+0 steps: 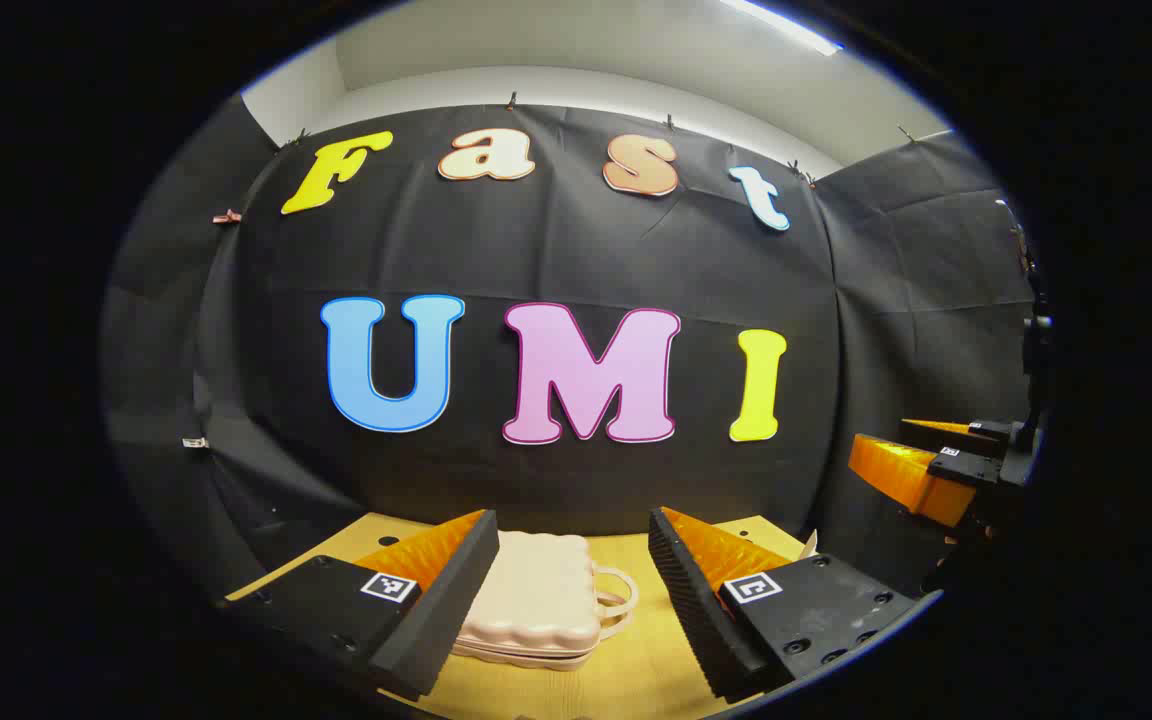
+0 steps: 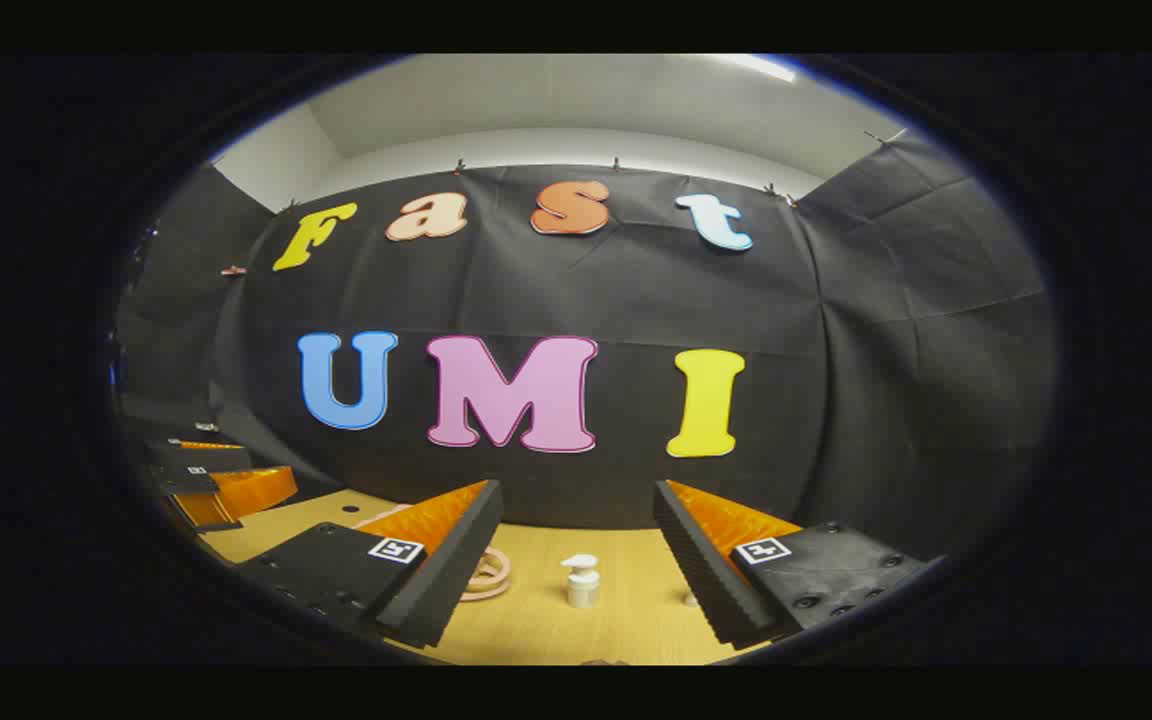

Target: First open the suitcase, pack the skin care products into it, and then close the suitcase.

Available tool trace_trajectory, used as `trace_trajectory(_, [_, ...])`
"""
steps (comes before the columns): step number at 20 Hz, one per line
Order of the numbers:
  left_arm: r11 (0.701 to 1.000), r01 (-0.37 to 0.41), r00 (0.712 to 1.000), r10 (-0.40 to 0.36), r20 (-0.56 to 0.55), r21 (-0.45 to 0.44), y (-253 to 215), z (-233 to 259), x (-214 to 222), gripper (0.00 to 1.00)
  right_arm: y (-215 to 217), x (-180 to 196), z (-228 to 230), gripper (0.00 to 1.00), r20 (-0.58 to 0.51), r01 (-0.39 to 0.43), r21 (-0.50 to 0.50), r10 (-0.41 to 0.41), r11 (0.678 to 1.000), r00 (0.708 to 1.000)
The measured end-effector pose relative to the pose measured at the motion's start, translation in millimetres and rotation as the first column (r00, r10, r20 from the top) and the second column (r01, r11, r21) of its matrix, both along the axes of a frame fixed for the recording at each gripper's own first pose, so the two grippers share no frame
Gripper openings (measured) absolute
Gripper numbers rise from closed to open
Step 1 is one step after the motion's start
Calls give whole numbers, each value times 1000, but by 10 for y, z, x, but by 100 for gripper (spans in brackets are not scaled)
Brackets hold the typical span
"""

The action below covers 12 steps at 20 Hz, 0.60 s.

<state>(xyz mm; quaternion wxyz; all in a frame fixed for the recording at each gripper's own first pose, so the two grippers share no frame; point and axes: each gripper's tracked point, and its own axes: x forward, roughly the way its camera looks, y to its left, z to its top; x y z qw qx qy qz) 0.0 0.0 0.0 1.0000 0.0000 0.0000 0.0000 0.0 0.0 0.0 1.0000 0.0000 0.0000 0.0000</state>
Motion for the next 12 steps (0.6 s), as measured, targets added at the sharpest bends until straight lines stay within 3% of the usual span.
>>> trace_trajectory(6, [1000, -16, 1000, 16, 5, 18, -12, 54, -57, 95, 127, 48, 67, 96, 12, -43, 7, 43, 999, 999])
trace_trajectory(12, [999, -23, 1000, 22, -18, -43, -69, -53, -40, 95, 210, 134, -65, 97, -13, -82, 15, 82, 997, 997])
